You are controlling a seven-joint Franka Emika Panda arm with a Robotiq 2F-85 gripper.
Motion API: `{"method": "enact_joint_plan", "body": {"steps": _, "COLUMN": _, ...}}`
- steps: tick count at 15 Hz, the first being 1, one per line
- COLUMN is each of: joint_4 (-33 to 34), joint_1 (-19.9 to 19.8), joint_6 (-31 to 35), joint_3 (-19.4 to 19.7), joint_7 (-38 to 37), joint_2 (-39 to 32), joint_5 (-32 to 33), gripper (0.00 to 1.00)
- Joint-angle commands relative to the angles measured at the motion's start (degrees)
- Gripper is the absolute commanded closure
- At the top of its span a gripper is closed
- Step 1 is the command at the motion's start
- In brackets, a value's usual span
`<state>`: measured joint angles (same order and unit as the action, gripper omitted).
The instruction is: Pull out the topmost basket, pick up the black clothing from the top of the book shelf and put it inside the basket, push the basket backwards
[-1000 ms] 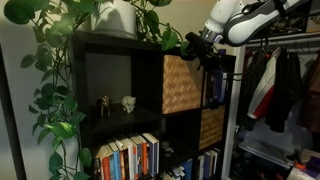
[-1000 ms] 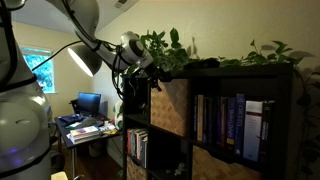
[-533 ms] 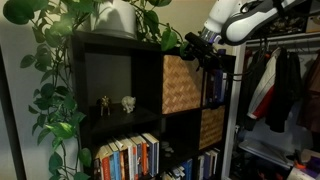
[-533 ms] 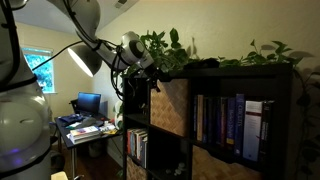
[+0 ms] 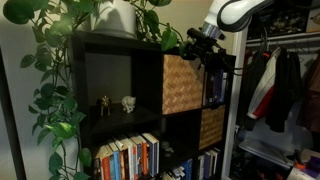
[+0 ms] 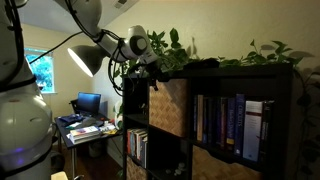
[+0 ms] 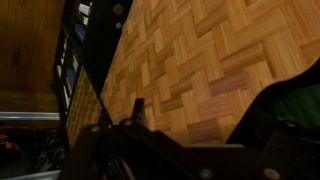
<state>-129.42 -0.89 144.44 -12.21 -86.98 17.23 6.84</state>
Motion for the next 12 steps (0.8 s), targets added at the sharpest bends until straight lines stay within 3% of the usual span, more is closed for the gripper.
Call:
{"method": "enact_joint_plan", "body": {"steps": 1, "joint_4": 1.1, "joint_1": 1.2, "joint_6": -7.1, "joint_3": 0.2, "joint_7": 3.0, "joint_2": 0.1, "joint_5": -0.9, "gripper": 0.00}}
{"method": "enact_joint_plan", "body": {"steps": 7, "joint_4": 1.0, "joint_1": 0.4, "joint_6": -12.6, "joint_3": 0.1, "joint_7": 4.0, "joint_2": 2.1, "joint_5": 1.3, "gripper": 0.00}}
{"method": "enact_joint_plan", "body": {"steps": 8, "joint_4": 0.9, "joint_1": 0.2, "joint_6": -13.2, "joint_3": 0.1, "joint_7": 3.7, "joint_2": 2.6, "joint_5": 1.8, "gripper": 0.25}}
{"method": "enact_joint_plan", "body": {"steps": 12, "joint_4": 0.7, "joint_1": -0.2, "joint_6": -14.3, "joint_3": -0.2, "joint_7": 3.2, "joint_2": 4.1, "joint_5": 3.4, "gripper": 0.44}}
